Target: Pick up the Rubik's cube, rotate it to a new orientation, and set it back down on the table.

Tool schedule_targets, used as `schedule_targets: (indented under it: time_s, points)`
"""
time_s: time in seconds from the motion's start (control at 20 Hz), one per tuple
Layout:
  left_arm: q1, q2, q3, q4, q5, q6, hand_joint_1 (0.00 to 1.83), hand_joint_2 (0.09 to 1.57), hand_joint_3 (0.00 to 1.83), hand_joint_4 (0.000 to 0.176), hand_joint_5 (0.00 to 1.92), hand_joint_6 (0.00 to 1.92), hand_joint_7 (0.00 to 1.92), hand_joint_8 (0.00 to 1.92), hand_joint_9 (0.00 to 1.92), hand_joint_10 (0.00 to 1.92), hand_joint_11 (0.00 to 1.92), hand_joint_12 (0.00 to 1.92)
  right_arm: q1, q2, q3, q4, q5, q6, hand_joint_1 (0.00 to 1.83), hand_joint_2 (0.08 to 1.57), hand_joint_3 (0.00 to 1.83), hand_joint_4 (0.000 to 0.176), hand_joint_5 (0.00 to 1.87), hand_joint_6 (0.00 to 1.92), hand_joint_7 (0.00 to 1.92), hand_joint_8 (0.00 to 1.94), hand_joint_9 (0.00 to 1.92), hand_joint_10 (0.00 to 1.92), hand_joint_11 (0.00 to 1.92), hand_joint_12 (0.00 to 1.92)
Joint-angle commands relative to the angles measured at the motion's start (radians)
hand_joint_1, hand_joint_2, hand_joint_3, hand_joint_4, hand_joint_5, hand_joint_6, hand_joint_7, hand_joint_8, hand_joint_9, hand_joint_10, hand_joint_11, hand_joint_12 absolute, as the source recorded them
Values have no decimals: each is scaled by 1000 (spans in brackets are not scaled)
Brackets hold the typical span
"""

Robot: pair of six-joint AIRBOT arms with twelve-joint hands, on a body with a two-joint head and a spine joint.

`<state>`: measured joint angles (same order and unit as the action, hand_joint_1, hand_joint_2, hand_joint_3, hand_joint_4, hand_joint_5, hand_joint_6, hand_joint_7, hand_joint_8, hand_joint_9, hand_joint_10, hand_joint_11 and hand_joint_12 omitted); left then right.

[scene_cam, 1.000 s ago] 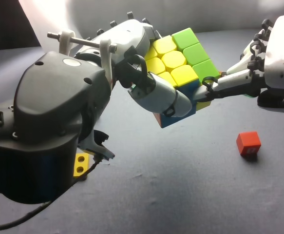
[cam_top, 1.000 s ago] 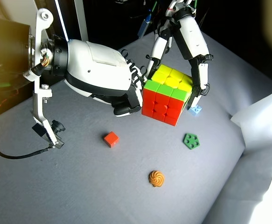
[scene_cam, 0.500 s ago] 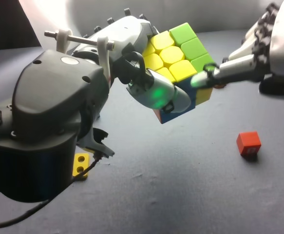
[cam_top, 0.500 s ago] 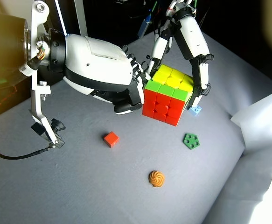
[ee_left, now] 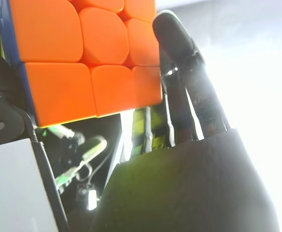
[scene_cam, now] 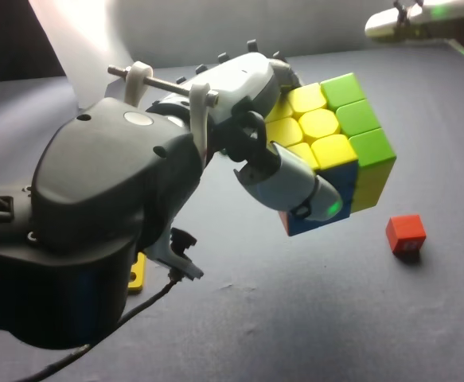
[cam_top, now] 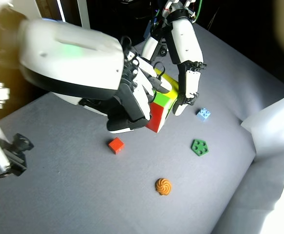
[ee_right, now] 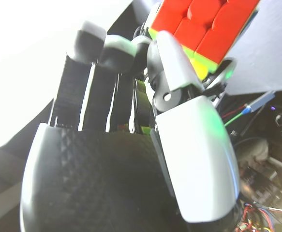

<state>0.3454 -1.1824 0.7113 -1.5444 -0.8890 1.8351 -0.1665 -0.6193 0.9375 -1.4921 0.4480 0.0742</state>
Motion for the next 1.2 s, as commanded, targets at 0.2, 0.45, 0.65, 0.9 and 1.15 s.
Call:
schedule_targets:
  time_s: [0.2,0.45,0.65,0.9,1.15]
  points:
    - [13,2,2,127,-20,-25,1354,1177,0,0,905,1025,807,1221,744,1474,538,1467,9,20,1,41,26,-1,1296,1275,0,0,317,5,688,1558,862,1921,825,1921]
    - [52,3,14,214,1,-51,1353,1180,0,0,886,1086,807,1212,745,1457,578,1454,-8,23,1,40,54,-2,1287,1290,5,0,305,5,661,1598,867,1921,815,1921]
    - [103,2,26,280,22,-84,1352,1180,0,0,901,1053,805,1219,727,1478,518,1480,-11,23,1,39,54,-5,1288,1288,3,0,310,4,665,1592,862,1921,821,1921]
    - [157,-1,39,323,30,-117,1353,1182,0,0,884,1063,812,1249,728,1466,529,1473,-18,22,1,39,54,-5,1285,1298,6,0,272,2,648,1617,871,1921,824,1921]
    - [193,-14,53,355,35,-142,1351,1181,0,0,888,1096,812,1197,731,1461,533,1447,-39,21,0,39,63,-5,1285,1292,2,0,271,7,658,1601,850,1921,826,1921]
